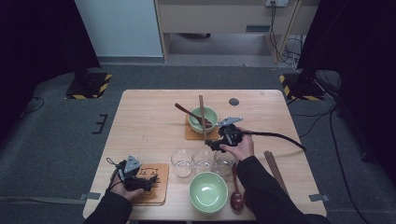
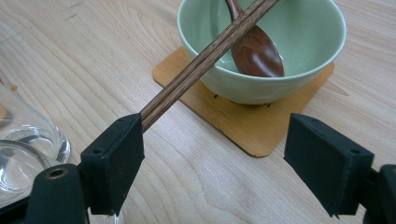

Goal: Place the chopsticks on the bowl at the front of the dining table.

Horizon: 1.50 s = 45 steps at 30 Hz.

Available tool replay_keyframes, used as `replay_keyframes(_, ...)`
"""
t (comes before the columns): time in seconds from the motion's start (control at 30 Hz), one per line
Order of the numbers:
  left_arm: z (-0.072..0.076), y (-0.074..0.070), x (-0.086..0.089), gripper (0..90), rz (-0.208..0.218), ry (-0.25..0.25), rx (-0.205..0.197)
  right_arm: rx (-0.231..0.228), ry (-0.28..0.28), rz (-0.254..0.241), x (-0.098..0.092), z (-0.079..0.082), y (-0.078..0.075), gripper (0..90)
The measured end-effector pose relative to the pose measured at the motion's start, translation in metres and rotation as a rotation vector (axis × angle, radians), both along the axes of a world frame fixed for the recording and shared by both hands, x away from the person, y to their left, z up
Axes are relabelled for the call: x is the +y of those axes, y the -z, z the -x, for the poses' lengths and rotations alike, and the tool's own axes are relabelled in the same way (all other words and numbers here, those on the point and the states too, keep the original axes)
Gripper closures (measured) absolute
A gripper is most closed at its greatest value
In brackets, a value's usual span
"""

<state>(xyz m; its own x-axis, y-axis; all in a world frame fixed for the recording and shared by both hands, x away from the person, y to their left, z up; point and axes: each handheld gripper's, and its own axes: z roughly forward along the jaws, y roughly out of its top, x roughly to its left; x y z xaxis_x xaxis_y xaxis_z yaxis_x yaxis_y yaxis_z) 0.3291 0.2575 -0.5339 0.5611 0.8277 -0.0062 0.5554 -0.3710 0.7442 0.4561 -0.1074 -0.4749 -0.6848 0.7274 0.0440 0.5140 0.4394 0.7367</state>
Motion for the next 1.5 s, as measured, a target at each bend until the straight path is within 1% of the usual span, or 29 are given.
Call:
replay_keyframes(0.4,0.0000,0.0000,0.0000,0.0,0.000,0.000,0.000,0.000,0.002,-0.004,0.0004,0.0002,0.0002,20.0)
replay_keyframes(0.7,0.0000,0.0000,0.0000,0.0,0.000,0.000,0.000,0.003,-0.019,-0.037,-0.0003,0.0027,-0.0024,20.0)
replay_keyframes(0.87,0.0000,0.0000,0.0000,0.0,0.000,0.000,0.000,0.009,-0.020,-0.036,0.0003,0.0029,-0.0016,19.9)
replay_keyframes(0.93,0.0000,0.0000,0.0000,0.0,0.000,0.000,0.000,0.002,-0.020,-0.033,0.0005,0.0023,-0.0010,19.9)
replay_keyframes(1.1,0.0000,0.0000,0.0000,0.0,0.000,0.000,0.000,0.008,-0.022,-0.026,0.0010,0.0018,0.0000,19.7)
replay_keyframes(1.27,0.0000,0.0000,0.0000,0.0,0.000,0.000,0.000,0.010,-0.030,-0.041,0.0000,0.0037,-0.0021,19.8)
replay_keyframes(1.4,0.0000,0.0000,0.0000,0.0,0.000,0.000,0.000,0.022,-0.041,-0.058,0.0009,0.0044,-0.0020,19.9)
replay_keyframes(1.5,0.0000,0.0000,0.0000,0.0,0.000,0.000,0.000,0.031,-0.041,-0.044,0.0015,0.0032,-0.0007,19.8)
